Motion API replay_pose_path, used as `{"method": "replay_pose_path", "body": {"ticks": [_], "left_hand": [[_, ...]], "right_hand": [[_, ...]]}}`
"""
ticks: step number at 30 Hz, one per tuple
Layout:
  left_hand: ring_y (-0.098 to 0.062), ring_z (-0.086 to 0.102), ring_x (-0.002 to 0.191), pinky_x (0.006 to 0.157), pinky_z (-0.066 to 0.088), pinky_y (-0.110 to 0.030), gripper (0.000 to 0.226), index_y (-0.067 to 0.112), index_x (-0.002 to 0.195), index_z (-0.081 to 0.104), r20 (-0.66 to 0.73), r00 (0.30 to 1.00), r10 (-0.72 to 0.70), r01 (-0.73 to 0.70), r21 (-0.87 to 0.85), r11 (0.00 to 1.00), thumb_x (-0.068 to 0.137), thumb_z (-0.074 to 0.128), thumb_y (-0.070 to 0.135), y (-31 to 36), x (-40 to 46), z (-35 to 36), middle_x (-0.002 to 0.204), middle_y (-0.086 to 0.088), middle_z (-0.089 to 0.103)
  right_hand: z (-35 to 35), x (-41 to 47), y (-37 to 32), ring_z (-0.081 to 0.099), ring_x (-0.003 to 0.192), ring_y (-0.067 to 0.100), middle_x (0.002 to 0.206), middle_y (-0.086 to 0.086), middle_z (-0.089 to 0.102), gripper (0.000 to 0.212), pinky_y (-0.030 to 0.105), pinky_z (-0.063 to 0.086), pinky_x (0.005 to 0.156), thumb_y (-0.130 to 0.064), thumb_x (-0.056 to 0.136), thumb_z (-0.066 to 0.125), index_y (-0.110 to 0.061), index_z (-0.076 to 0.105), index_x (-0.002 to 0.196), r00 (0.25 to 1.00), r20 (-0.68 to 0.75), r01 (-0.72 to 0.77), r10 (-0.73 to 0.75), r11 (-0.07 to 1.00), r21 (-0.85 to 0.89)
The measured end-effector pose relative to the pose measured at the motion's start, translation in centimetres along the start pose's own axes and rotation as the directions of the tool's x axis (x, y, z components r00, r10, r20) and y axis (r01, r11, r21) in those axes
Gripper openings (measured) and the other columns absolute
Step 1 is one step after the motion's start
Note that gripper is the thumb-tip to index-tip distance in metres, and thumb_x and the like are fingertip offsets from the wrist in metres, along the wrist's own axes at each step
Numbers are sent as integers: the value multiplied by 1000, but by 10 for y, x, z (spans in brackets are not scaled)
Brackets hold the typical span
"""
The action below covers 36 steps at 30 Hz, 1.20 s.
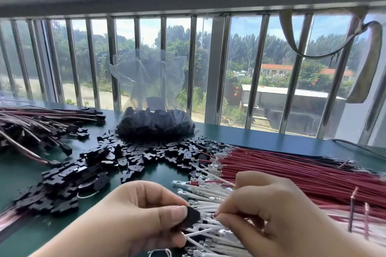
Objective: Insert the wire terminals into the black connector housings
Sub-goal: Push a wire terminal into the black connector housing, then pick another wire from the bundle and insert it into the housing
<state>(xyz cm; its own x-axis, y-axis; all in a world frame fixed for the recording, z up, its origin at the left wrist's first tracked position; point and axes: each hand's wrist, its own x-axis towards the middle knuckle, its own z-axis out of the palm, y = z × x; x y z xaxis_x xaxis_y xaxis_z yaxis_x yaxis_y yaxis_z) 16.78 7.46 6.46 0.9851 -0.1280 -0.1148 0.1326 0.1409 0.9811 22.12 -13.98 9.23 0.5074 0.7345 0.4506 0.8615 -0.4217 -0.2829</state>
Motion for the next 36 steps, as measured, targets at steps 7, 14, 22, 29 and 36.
{"method": "replay_pose_path", "body": {"ticks": [7, 14, 22, 29, 36], "left_hand": [[-33, 68, 61, 56, 59, -32, 67, -3, 68, 73, 17, 1000, 4, -5, 72, 997, 12, 97, 23, -2, 1, 7, 70, -25, 70], [-29, 69, 62, 73, 59, -41, 38, 8, 70, 75, -3, 995, 99, -97, 167, 981, 35, 83, 22, -3, 4, 9, 70, -21, 71], [-27, 66, 54, 56, 55, -29, 65, 4, 72, 75, 9, 983, 181, -181, 135, 974, 20, 96, 36, 4, -2, 6, 69, -26, 69], [-27, 69, 60, 59, 60, -33, 61, 7, 71, 75, 37, 996, 82, -87, 179, 980, 21, 96, 35, 2, 0, 4, 72, -21, 71], [-26, 67, 53, 49, 55, -26, 32, 4, 68, 74, -73, 996, 53, -40, 169, 985, 38, 78, 16, -1, 4, 6, 70, -20, 71]], "right_hand": [[-2, 4, -9, 56, 69, -1, 74, -19, 56, 12, 6, 38, 58, -28, 80, 70, -25, 65, 69, 995, 73, -75, 61, 973, 220], [7, 5, -8, 52, 72, -8, 65, -26, 49, 6, 4, 35, 61, -30, 77, 65, -29, 59, 75, 1000, -3, 16, -16, 988, 151], [-1, 5, -9, 54, 67, -5, 63, -23, 53, 9, 4, 37, 59, -27, 76, 72, -24, 66, 70, 1000, 18, -5, 0, 966, 257], [-15, 17, 5, 48, 55, 4, 60, -11, 60, 16, 14, 41, 53, -43, 82, 66, -28, 71, 85, 893, 436, -279, 110, 896, 346], [-18, 30, 115, 47, 122, 6, 141, 0, 48, 40, 16, 27, 100, -22, 99, 43, -21, 44, 139, 843, -85, -537, 531, 838, -95]]}}
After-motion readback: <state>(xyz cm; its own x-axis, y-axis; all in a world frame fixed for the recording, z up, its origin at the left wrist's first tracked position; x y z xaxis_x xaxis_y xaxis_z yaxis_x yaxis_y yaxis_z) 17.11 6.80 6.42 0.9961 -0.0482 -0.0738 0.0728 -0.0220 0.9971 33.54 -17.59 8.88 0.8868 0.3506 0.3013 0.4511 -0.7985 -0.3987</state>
